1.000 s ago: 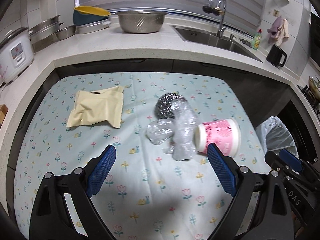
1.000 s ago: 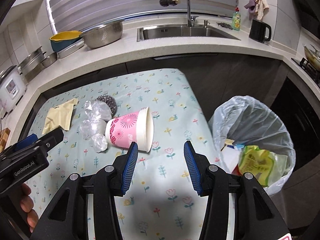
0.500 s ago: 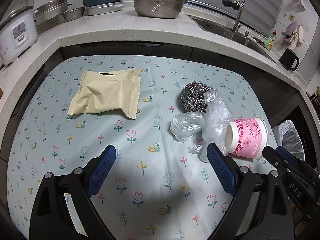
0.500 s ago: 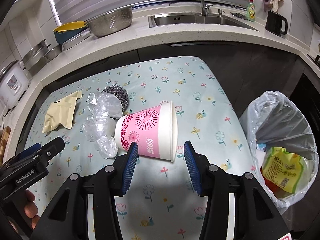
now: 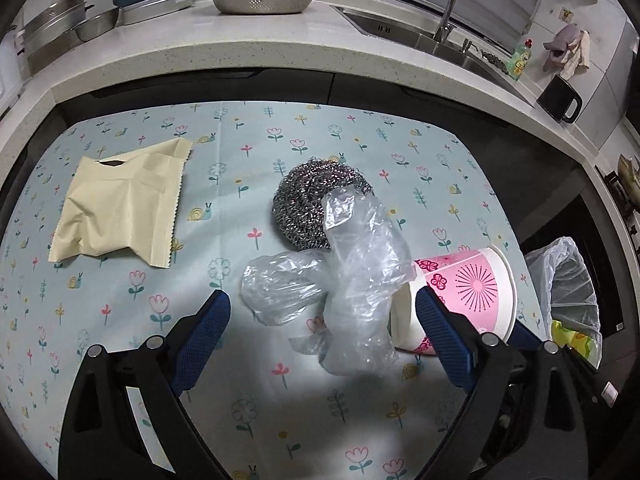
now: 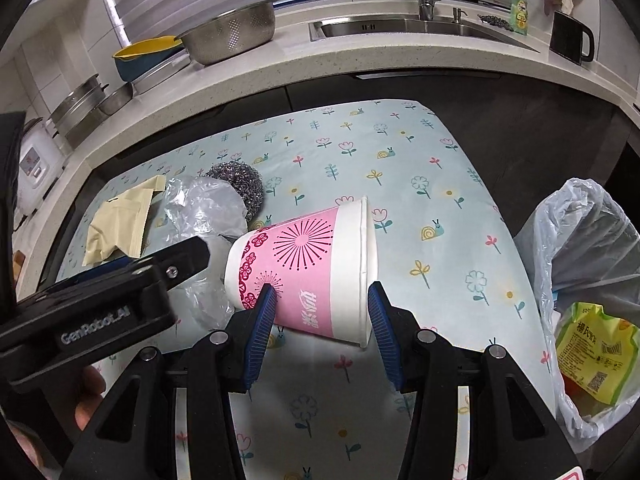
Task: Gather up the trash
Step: 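Grasp the pink paper cup with the right tool while the left tool grasps the clear plastic bag, then carry the cup with the right tool while the left tool carries the plastic bag to the bin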
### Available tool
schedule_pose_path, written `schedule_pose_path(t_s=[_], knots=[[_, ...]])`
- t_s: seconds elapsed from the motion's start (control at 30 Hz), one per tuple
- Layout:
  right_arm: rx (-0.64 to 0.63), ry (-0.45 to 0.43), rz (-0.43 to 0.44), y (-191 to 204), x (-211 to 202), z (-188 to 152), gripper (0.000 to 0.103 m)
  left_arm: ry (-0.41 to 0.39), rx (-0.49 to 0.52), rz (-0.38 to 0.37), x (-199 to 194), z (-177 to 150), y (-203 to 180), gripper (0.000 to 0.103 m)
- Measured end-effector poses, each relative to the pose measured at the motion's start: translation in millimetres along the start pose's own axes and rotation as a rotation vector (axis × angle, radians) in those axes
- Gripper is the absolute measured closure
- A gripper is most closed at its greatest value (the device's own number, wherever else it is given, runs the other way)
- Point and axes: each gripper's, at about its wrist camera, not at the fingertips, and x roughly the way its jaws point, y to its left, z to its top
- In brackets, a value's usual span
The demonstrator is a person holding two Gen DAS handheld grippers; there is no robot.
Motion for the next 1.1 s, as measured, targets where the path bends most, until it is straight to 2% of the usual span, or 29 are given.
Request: schedule_pose_path(t_s=[0.07,0.13,0.23,0.3,0.4,0.43,0.73,1.1], knots=[[-0.007,0.002,0.009,0.7,2.8,-0.3,0.056,0.008,-0.002,0.0,5.6,2.6,-1.8,0.018],[-0.005,-0.001,0.018,0.6,5.1,-0.7,0.058,0.021,0.0,0.001,11.3,4.2,-3.0,0.03],[0.0,0.001,0.032,-0.9,7.1,-2.0,0.071,0.031,0.001,0.004,15.9,4.8,-4.0,0.04],[0.003,0.006,0.045,-2.1,7.6,-2.7,0.089,0.029,0.004,0.002,15.5,4.5,-4.2,0.046],[0.006,0.0,0.05,-3.4,5.6,-4.5,0.098,0.028,0.016,-0.008,12.5,3.0,-6.6,0.064],[0.006,-0.004,0.052,-3.6,4.4,-4.7,0.099,0.027,0.022,-0.014,10.7,2.6,-8.2,0.075],[0.023,-0.032,0.05,-11.1,-11.1,-3.9,0.099,-0.003,0.044,-0.009,-8.0,-1.2,-14.5,0.077],[0.051,-0.102,0.035,-23.1,-50.0,0.3,0.1,-0.035,0.082,-0.011,-35.1,-6.5,-29.2,0.077]])
